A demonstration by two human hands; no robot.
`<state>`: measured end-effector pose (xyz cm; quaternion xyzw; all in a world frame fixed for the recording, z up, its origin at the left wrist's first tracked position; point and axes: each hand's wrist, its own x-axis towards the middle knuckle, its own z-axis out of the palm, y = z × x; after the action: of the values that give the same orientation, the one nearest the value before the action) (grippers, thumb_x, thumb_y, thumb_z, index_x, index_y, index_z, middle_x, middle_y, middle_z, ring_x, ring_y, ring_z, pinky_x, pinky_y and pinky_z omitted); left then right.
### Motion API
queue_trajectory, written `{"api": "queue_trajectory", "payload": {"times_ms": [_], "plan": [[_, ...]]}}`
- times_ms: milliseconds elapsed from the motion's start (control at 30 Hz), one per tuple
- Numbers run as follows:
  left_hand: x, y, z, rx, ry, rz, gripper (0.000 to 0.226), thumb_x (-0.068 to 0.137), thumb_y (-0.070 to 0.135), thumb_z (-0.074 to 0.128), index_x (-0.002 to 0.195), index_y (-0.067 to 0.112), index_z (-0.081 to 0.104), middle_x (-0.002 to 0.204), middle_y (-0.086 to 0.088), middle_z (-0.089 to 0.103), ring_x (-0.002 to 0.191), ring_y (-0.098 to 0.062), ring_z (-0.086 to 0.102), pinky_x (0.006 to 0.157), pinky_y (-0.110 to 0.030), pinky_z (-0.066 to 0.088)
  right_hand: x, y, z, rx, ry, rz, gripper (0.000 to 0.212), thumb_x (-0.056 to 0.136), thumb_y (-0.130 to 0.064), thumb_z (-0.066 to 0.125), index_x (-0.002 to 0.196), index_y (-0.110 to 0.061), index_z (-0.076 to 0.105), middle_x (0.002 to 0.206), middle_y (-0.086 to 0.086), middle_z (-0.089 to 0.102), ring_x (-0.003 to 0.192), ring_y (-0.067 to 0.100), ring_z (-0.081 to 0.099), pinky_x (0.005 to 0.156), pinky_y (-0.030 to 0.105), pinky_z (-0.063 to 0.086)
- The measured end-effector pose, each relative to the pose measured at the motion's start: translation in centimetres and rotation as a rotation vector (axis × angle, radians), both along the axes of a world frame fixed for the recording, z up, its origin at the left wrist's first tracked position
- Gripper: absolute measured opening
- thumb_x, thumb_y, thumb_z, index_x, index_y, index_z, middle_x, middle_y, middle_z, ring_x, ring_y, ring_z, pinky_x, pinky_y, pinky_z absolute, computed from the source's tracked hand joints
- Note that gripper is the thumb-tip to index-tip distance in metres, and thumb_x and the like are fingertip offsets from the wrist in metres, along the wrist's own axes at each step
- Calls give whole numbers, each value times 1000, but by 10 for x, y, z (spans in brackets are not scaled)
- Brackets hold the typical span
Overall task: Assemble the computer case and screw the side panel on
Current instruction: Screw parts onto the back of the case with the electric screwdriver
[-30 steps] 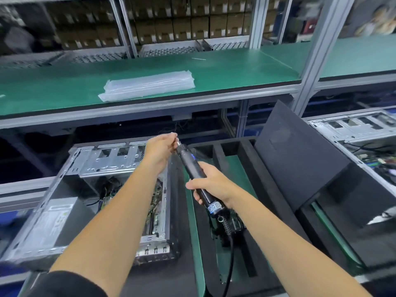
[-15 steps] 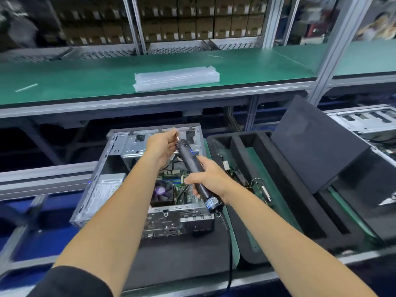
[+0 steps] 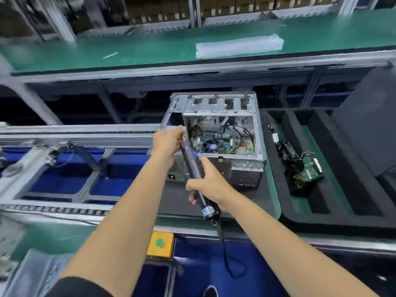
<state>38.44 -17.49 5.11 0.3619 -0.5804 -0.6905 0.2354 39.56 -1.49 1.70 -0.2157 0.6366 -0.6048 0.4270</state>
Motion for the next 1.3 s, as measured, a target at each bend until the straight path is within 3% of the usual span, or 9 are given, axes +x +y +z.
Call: {"api": "queue_trajectory", "payload": {"times_ms": [67, 233, 400, 767, 933, 1300], "plan": [[23, -6, -12, 30, -36, 48, 5, 81, 10, 64, 82, 8, 60, 65, -5, 57, 53, -14, 46, 43, -19, 34, 21, -10, -9, 30, 12, 12, 66, 82, -2, 64, 130, -31, 30, 99, 21, 59, 51, 24, 59, 49, 33, 52], [64, -28, -40, 125, -106, 75, 12, 85, 16, 66, 78, 6, 66, 65, -4, 64, 46, -8, 50, 40, -16, 35, 64, -35, -28, 113, 3, -5, 60, 77, -9, 67, 126, -22, 37, 88, 14, 54, 48, 23, 56, 51, 33, 50], [84, -47, -66, 170, -103, 66, 11, 85, 13, 66, 78, 6, 69, 67, -4, 69, 57, -10, 57, 48, -19, 43, 94, -57, -43, 136, 5, -62, 41, 77, -8, 69, 105, -25, 44, 92, 14, 52, 45, 19, 55, 48, 31, 51], [87, -69, -83, 280, -4, -16, 13, 89, 10, 58, 84, 7, 69, 66, 0, 69, 61, -10, 62, 53, -21, 49, 101, -83, -55, 135, -3, -134, 45, 70, -13, 68, 105, -30, 45, 87, 12, 52, 46, 21, 55, 51, 33, 52], [82, -74, -84, 265, -5, -42, 13, 90, 12, 59, 84, 7, 68, 67, 0, 70, 62, -12, 62, 67, -28, 49, 98, -86, -56, 122, -18, -136, 48, 70, -13, 68, 108, -31, 44, 88, 14, 53, 46, 21, 57, 50, 34, 52], [82, -72, -80, 256, -7, -46, 16, 92, 13, 59, 79, 9, 67, 65, 0, 69, 60, -10, 62, 64, -25, 48, 98, -86, -54, 134, -1, -147, 44, 73, -12, 69, 107, -23, 44, 89, 14, 53, 46, 19, 57, 53, 35, 53]]}}
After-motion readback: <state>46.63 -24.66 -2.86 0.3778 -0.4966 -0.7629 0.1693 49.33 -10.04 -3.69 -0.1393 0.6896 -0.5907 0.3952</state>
